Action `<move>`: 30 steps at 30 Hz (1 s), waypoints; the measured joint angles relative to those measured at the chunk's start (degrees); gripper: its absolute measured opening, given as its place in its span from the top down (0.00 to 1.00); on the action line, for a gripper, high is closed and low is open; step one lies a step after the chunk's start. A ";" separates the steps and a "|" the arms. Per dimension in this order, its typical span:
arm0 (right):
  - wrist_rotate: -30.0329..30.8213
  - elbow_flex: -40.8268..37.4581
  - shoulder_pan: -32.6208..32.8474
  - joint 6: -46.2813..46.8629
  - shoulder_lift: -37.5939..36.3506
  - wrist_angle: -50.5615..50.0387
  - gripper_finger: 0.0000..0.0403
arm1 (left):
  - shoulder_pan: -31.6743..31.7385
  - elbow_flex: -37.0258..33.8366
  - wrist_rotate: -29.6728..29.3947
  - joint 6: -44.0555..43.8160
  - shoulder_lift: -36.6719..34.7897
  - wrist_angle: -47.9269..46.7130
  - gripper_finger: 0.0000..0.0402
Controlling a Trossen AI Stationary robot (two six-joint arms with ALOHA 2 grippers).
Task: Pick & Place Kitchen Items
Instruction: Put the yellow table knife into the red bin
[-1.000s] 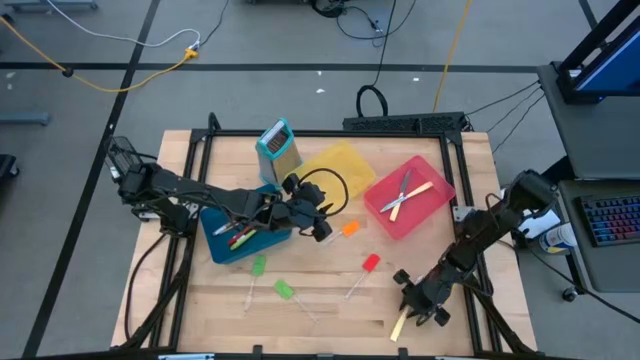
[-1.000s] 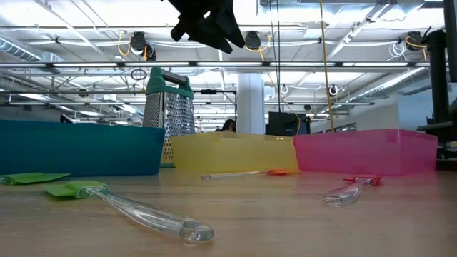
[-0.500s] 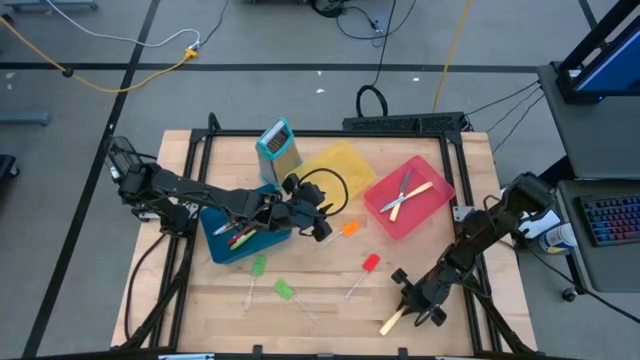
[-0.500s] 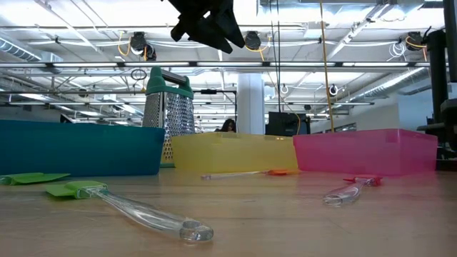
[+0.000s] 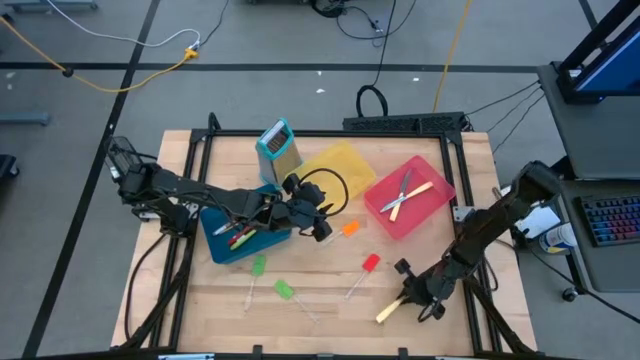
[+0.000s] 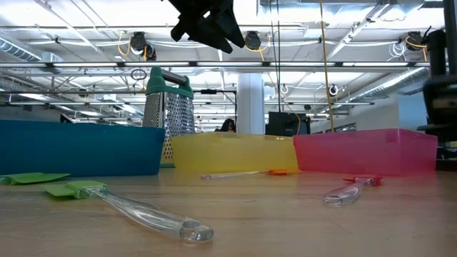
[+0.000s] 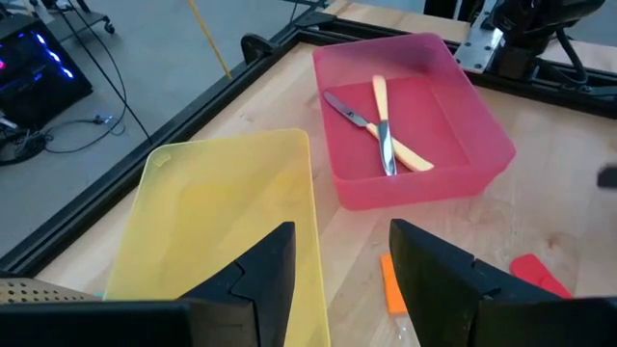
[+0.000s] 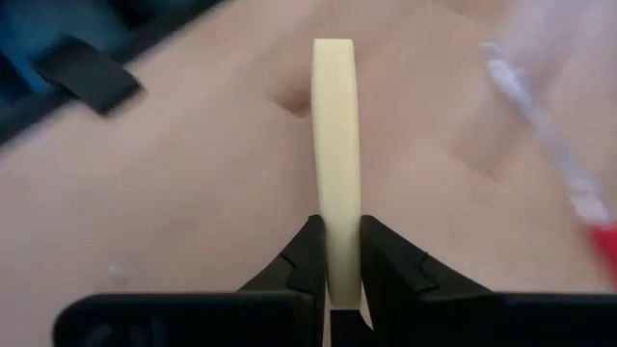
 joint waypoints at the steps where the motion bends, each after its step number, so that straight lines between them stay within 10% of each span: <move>1: 1.44 0.00 -0.04 -1.09 -2.31 -2.20 0.90 | 0.00 0.00 0.00 0.00 0.00 0.00 0.56; 15: 7.62 0.02 -12.31 -27.50 -30.82 -23.16 0.90 | 1.26 0.00 -0.04 -0.13 0.00 0.04 0.56; 30: 19.48 0.07 -35.29 -30.97 -36.03 -35.04 0.90 | 1.33 0.00 -0.02 -1.36 0.00 0.07 0.56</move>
